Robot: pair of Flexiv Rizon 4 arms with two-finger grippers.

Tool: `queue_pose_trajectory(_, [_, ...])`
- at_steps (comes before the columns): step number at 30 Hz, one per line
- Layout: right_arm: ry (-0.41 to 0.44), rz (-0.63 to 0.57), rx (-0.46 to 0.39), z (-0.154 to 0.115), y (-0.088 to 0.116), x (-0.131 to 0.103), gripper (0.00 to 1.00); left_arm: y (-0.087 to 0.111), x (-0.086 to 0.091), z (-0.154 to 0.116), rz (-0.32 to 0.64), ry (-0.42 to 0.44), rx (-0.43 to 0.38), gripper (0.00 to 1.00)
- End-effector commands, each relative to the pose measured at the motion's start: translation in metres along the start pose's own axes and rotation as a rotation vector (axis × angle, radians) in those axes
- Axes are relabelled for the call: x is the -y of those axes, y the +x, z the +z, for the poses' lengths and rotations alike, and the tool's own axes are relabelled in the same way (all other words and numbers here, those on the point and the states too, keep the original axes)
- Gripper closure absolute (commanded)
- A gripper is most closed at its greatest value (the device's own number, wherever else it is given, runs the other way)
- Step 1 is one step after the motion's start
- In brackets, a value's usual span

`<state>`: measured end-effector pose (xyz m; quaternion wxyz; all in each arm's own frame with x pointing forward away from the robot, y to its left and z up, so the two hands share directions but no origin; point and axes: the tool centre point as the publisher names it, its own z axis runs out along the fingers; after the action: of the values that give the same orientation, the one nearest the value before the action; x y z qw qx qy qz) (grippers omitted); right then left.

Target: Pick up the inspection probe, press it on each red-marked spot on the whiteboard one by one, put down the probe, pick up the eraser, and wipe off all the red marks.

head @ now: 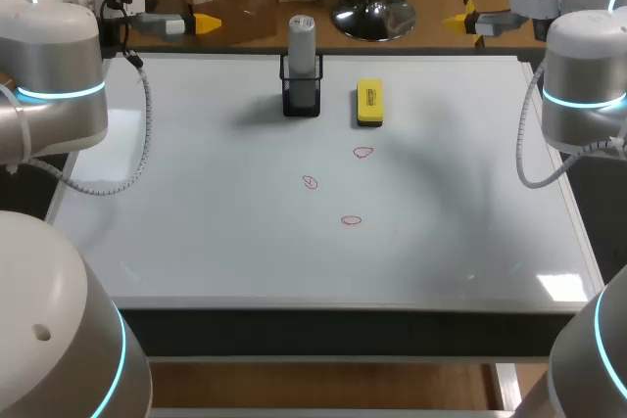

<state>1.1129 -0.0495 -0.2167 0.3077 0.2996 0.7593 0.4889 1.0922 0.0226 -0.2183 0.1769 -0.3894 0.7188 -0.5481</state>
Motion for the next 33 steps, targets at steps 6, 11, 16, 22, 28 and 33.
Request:
queue_pose_trajectory(6, [0.001, 0.0, -0.001, 0.0, 0.0, 0.0, 0.0, 0.0, 0.0, 0.0, 0.0, 0.0, 0.0, 0.0])
queue_pose_trajectory(11, [0.001, 0.0, -0.001, 0.0, 0.0, 0.0, 0.0, 0.0, 0.0, 0.0, 0.0, 0.0, 0.0, 0.0])
queue_pose_trajectory(16, [0.001, 0.0, -0.001, 0.0, 0.0, 0.0, 0.0, 0.0, 0.0, 0.0, 0.0, 0.0, 0.0, 0.0])
queue_pose_trajectory(22, [0.001, 0.0, -0.001, 0.0, 0.0, 0.0, 0.0, 0.005, 0.0, 0.003, 0.035, 0.003, -0.049, 0.0])
queue_pose_trajectory(28, [0.001, 0.0, -0.001, 0.0, 0.0, 0.0, 0.0, 0.015, 0.002, 0.009, 0.105, 0.049, -0.186, 0.0])
queue_pose_trajectory(33, [0.001, 0.0, -0.001, 0.0, 0.0, 0.0, 0.0, 0.026, 0.004, 0.017, 0.142, 0.079, -0.325, 0.0])
